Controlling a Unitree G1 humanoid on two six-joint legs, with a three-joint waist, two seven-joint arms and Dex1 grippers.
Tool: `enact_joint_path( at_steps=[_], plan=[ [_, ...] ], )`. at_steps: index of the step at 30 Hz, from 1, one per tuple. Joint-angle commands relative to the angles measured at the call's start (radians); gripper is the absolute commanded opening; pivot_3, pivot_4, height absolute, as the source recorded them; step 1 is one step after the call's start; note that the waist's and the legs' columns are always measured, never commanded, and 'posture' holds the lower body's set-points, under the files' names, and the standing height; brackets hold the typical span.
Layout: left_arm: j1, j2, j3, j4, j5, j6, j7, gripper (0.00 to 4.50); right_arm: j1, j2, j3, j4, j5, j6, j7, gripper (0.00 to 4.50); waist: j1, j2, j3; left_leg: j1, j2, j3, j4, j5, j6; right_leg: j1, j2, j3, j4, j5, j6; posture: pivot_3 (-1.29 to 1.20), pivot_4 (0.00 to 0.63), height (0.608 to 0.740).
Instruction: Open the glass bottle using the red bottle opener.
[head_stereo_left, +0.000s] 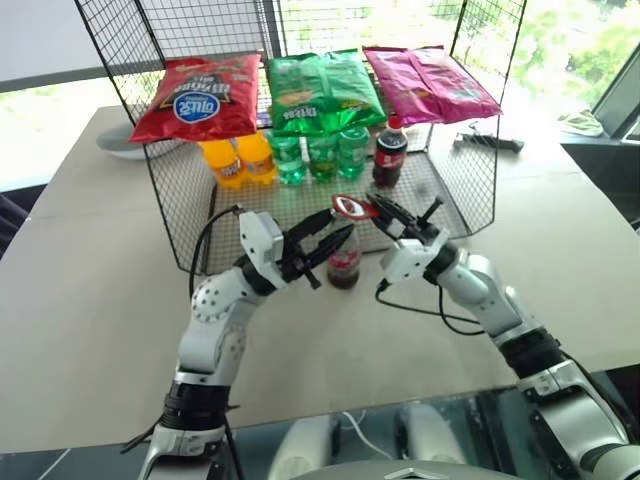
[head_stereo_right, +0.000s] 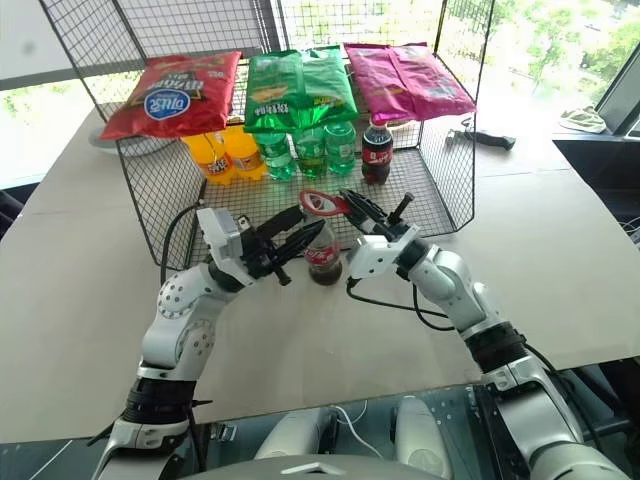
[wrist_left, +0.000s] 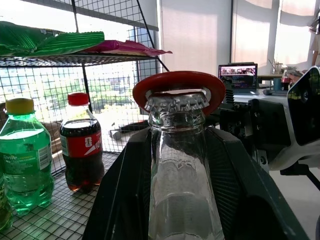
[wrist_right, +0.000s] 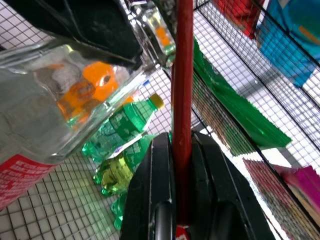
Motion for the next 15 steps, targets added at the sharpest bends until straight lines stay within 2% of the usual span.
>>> enact_joint_path(
  at_steps=[1,8,15],
  plan=[
    [0.001,0.003,-0.022,0.013,0.025,0.021,0.018,1.36,-0.045,0.031,0.074,0.021,-0.061,-0.112,-0.04,0.0,-0.001,0.0,0.0,0.003,0.0,0.0,-0.001,0.0,0.0,0.002,0.0,0.0,-0.001,0.0,0.0,0.0,0.15,0.74],
    [-0.011,-0.002,-0.023,0.027,0.031,0.017,0.021,1.36,-0.075,0.012,0.093,0.073,-0.069,-0.172,-0.021,0.0,-0.002,0.0,0.0,0.004,0.001,0.0,-0.001,0.0,0.0,0.004,0.0,0.0,-0.001,0.0,0.0,0.0,0.15,0.74],
    [-0.009,-0.005,-0.03,0.039,0.034,0.009,0.017,1.36,-0.139,-0.061,0.079,0.075,0.025,-0.182,0.11,0.0,-0.002,0.0,0.0,0.005,0.001,0.0,-0.001,0.0,0.0,0.004,0.0,0.0,-0.001,0.0,0.0,0.0,0.15,0.74]
  ],
)
